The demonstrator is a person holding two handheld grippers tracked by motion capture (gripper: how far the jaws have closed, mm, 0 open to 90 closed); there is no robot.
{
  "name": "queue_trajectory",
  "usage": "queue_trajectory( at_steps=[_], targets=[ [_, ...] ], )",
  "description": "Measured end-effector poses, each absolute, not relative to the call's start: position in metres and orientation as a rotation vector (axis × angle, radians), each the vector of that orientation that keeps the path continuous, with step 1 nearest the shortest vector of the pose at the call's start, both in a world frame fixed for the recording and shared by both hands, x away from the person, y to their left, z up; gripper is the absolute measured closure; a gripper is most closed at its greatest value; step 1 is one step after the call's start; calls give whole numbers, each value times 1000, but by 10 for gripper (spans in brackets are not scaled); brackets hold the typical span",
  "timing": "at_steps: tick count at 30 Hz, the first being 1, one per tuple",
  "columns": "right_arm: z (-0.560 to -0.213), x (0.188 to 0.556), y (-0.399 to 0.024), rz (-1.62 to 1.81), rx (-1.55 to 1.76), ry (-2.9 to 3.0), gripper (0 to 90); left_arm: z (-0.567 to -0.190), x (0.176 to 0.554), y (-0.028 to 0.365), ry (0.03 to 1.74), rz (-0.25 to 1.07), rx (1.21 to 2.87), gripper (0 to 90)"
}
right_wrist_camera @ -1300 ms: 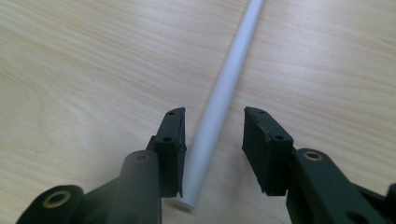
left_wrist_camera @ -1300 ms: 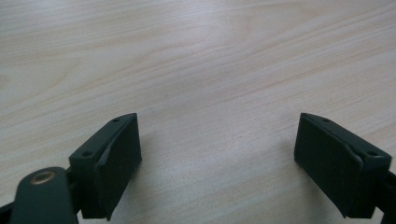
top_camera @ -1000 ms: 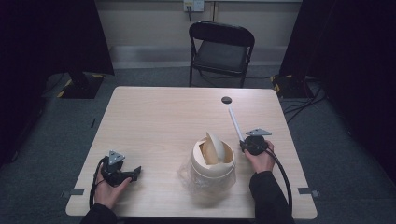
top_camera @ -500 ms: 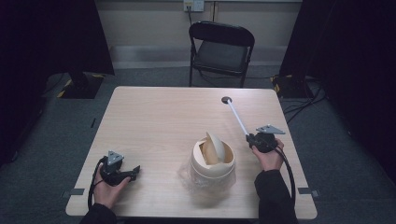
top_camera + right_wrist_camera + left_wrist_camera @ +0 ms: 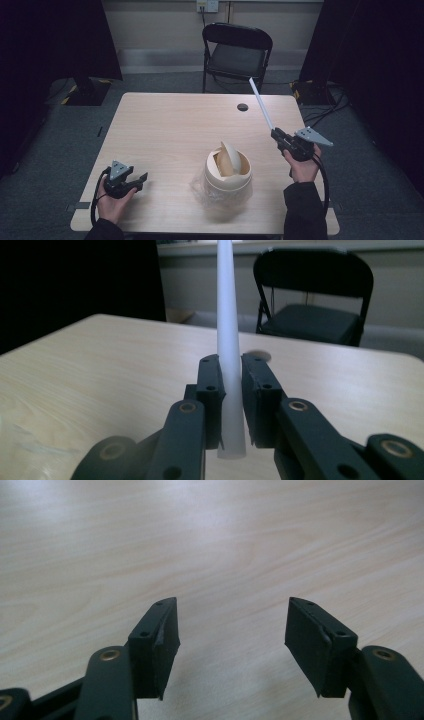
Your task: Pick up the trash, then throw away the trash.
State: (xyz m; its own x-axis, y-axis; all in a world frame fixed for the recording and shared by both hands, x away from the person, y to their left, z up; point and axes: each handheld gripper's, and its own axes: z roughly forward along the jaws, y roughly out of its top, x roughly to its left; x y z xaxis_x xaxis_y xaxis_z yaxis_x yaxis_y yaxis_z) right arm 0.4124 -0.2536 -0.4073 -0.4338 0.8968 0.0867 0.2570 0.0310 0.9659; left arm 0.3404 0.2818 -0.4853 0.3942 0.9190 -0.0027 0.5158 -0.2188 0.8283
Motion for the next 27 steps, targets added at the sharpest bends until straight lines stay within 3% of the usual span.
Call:
queue_trajectory(
  at_steps=[12, 27],
  targets=[
    [-378, 396, -253, 1586, 1015, 1660, 799, -441, 338, 274, 1108, 627, 1674, 403],
    [-368, 388, -236, 1661, 845, 1702, 799, -360, 366, 239, 926, 612, 1456, 423]
  ],
)
